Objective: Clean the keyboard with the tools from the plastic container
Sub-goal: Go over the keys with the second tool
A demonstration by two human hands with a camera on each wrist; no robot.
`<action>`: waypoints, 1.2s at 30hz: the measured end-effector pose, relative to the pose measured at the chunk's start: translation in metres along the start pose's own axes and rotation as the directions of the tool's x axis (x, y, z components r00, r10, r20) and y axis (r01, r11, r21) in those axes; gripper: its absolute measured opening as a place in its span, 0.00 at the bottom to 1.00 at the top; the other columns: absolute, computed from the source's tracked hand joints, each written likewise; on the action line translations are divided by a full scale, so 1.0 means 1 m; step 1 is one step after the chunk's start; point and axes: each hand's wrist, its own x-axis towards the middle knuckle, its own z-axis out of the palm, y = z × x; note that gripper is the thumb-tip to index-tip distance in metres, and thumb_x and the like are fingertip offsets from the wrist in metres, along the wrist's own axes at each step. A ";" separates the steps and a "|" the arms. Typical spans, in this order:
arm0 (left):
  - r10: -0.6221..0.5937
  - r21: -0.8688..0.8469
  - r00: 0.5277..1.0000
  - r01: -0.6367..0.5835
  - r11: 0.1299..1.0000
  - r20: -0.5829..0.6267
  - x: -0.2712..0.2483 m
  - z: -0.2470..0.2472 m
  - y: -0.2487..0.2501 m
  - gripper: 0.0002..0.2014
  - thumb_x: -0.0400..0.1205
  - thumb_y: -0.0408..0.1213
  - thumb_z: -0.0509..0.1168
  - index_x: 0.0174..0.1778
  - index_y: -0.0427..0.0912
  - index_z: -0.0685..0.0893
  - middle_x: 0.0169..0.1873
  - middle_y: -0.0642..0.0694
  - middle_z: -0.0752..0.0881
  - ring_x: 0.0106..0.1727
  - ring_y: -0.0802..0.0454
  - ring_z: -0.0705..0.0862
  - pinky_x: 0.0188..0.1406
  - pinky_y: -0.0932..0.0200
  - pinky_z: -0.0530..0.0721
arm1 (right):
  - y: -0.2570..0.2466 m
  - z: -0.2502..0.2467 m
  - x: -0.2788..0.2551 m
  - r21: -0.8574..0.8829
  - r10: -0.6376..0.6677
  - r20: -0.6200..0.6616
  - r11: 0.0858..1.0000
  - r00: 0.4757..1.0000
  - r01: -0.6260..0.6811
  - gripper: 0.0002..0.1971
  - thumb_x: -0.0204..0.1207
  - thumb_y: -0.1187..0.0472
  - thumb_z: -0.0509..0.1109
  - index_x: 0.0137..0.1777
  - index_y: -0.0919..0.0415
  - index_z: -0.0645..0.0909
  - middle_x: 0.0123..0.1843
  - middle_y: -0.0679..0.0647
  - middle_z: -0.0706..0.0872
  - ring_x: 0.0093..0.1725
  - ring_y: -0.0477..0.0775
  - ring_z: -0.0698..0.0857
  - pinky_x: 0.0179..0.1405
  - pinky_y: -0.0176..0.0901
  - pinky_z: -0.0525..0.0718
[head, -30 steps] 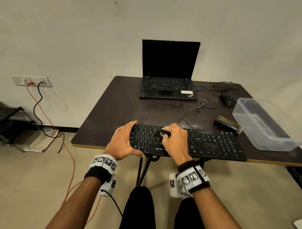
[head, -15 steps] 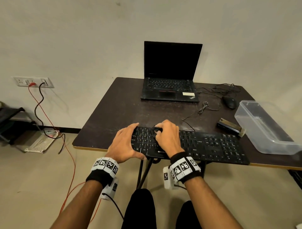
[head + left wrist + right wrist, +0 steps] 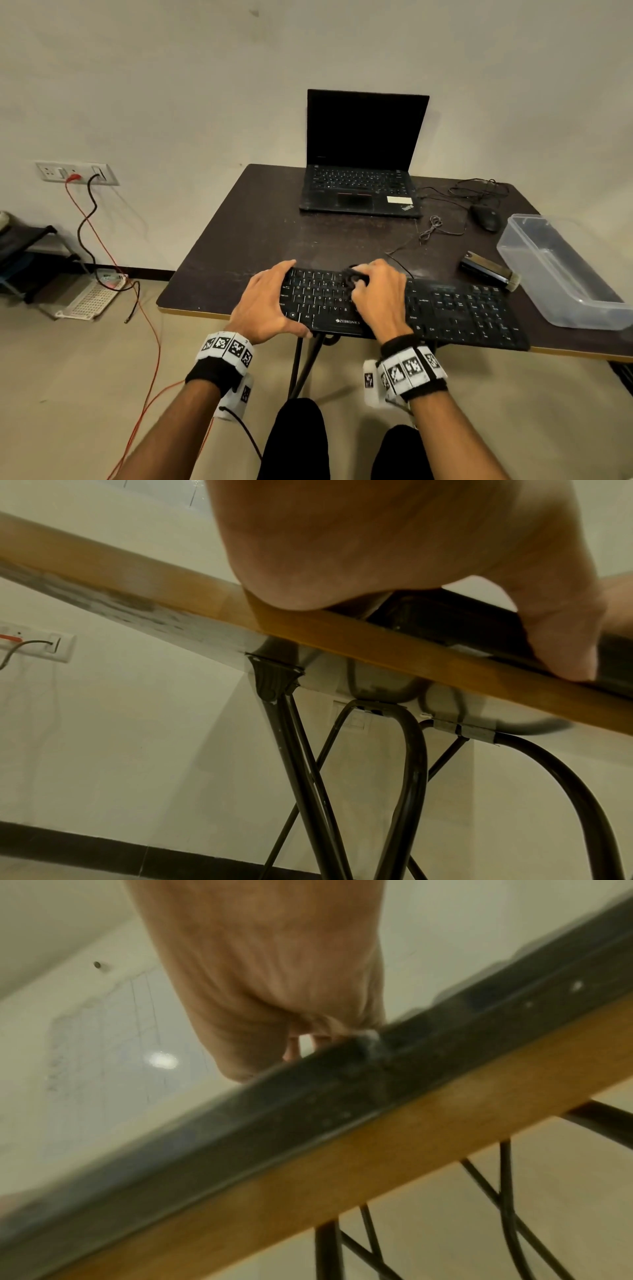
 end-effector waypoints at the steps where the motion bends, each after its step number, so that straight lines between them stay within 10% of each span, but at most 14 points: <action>1: 0.000 0.004 1.000 0.000 1.000 0.003 0.000 0.000 0.000 0.70 0.49 0.66 0.86 0.87 0.60 0.58 0.76 0.62 0.72 0.81 0.49 0.64 0.82 0.39 0.70 | 0.001 -0.002 0.003 -0.042 0.018 -0.023 0.999 1.000 -0.019 0.16 0.81 0.68 0.73 0.63 0.51 0.93 0.60 0.54 0.89 0.59 0.56 0.86 0.70 0.54 0.72; 36: 0.019 -0.006 1.000 -0.019 1.000 -0.016 -0.001 0.001 0.003 0.69 0.50 0.62 0.88 0.87 0.57 0.60 0.75 0.63 0.72 0.79 0.52 0.65 0.80 0.40 0.70 | 0.034 -0.019 -0.054 0.087 -0.145 -0.019 0.985 0.989 0.146 0.19 0.76 0.71 0.77 0.58 0.47 0.94 0.50 0.39 0.85 0.50 0.42 0.83 0.57 0.46 0.65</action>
